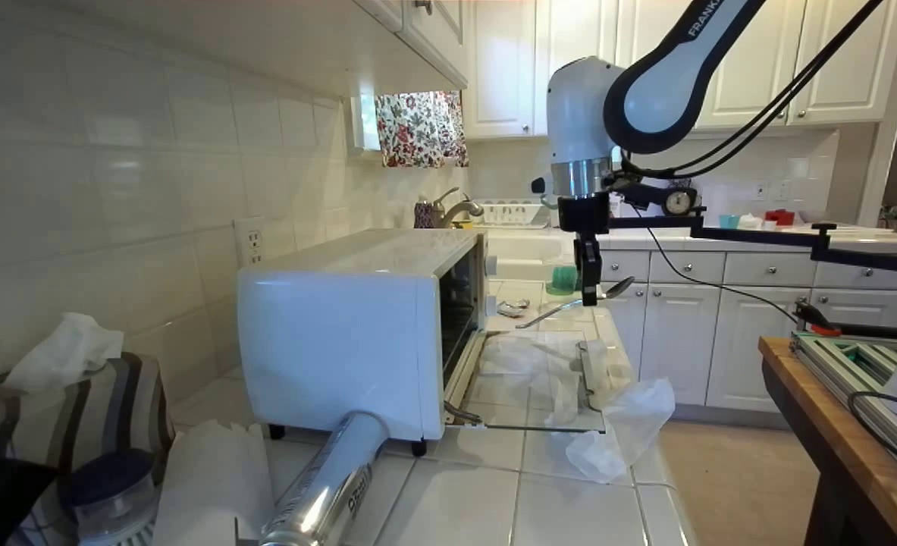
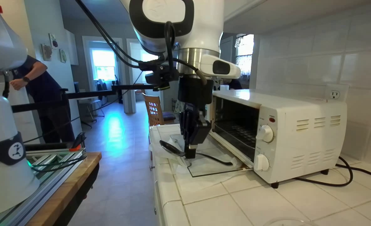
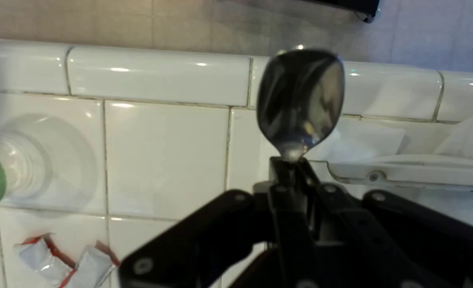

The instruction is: Open the oven and put a spoon into it

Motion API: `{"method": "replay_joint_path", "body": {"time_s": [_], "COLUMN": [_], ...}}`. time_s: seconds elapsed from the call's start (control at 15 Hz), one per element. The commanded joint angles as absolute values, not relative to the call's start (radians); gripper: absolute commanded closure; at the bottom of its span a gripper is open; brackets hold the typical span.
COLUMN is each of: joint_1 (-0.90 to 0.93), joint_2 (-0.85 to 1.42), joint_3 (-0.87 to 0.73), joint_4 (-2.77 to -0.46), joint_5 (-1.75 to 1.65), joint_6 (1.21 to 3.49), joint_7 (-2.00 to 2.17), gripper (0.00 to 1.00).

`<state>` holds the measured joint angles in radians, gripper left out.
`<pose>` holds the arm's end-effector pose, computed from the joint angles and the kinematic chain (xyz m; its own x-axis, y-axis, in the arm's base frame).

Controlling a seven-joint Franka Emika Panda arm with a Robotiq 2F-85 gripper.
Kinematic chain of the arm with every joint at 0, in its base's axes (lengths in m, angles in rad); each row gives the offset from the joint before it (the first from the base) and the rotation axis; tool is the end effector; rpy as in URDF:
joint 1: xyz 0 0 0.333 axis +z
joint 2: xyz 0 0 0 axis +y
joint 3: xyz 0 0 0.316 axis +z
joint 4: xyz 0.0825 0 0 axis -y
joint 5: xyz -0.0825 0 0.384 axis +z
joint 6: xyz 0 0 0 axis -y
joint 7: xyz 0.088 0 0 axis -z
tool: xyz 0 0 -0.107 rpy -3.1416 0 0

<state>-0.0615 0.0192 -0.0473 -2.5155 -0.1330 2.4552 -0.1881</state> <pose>0.4519 -0.0494 0.2653 0.9788 0.1808 -0.0962 0.1870 -0.9806 0.0596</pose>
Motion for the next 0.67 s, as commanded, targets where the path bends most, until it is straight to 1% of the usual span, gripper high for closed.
{"method": "replay_joint_path", "body": {"time_s": [0.0,0.6], "joint_1": [-0.045,-0.041], "joint_2": [-0.034,-0.041], "joint_3": [-0.038,-0.028], "joint_4": [-2.543,-2.525], "joint_5": [-0.183,-0.284], "joint_6": [2.444,2.503], "joint_7": [-0.156,-0.135], "gripper": [0.98,0.98]}}
